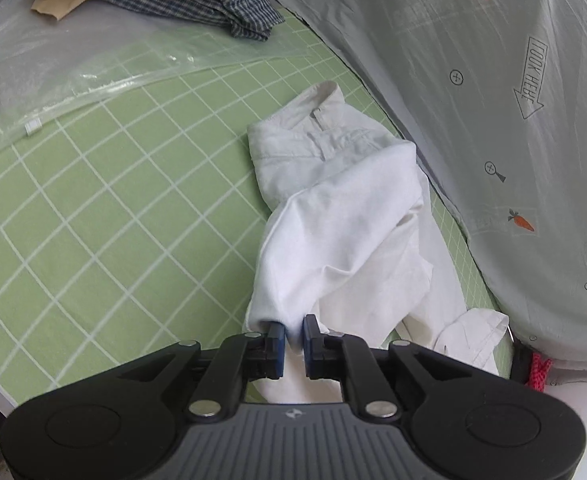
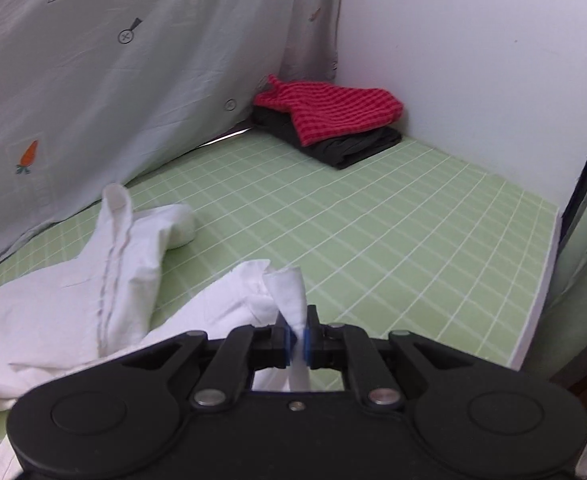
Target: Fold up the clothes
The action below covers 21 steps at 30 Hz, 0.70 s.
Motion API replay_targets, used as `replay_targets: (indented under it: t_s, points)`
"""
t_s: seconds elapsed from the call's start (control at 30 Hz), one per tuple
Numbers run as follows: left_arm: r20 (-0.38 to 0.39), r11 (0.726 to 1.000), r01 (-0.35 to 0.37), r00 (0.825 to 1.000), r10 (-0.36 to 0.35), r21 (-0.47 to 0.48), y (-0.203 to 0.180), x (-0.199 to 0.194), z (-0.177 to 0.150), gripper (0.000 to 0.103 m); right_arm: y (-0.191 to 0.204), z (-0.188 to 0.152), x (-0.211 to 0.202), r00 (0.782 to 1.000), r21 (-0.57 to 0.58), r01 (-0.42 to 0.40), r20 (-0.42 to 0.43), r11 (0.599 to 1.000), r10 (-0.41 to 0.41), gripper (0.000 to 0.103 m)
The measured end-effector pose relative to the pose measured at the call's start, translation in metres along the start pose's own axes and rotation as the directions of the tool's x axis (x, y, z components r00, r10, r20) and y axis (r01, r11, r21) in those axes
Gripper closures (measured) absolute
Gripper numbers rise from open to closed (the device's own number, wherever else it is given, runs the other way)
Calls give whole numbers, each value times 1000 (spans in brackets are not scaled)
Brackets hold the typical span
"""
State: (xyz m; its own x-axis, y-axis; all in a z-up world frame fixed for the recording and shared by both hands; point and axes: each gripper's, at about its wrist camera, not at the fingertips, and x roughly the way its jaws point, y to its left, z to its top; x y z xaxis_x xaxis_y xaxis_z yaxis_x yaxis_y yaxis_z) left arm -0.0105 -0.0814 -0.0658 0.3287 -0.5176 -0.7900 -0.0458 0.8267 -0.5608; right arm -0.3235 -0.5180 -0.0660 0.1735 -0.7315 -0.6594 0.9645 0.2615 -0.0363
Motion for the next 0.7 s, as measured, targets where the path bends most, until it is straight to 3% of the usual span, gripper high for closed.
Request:
replay_targets:
  t_s: [0.07, 0.17, 0.23, 0.3, 0.37, 0.5, 0.7]
  points:
    - [36, 998, -28, 999, 26, 51, -18, -5, -9, 74, -9, 9, 16, 999, -19, 43, -24, 999, -43, 95]
    - [148, 992, -66, 988, 50, 110, -40, -18, -7, 57, -14, 15, 33, 997, -4, 41, -64, 999, -41, 89]
    - [206, 990, -70, 978, 43, 126, -50, -24, 2, 51, -10, 20, 37, 998, 12, 18, -60, 1000, -17, 62]
    - [244, 988, -79, 969, 45, 134, -59, -23, 13, 41, -3, 26, 38, 999, 33, -14, -40, 999, 15, 54]
    - [259, 987, -92, 964, 55, 130, -65, -16, 25, 38, 5, 32, 40, 998, 52, -50, -23, 997, 51, 48]
    - [240, 986, -100, 968, 66, 131, -74, 13, 50, 29, 42, 41, 50, 978, 49, -206, -34, 977, 208, 34]
    - [160, 988, -107, 983, 88, 111, -83, 74, 92, 28, 109, 48, 93, 912, 88, -378, -136, 922, 387, 32]
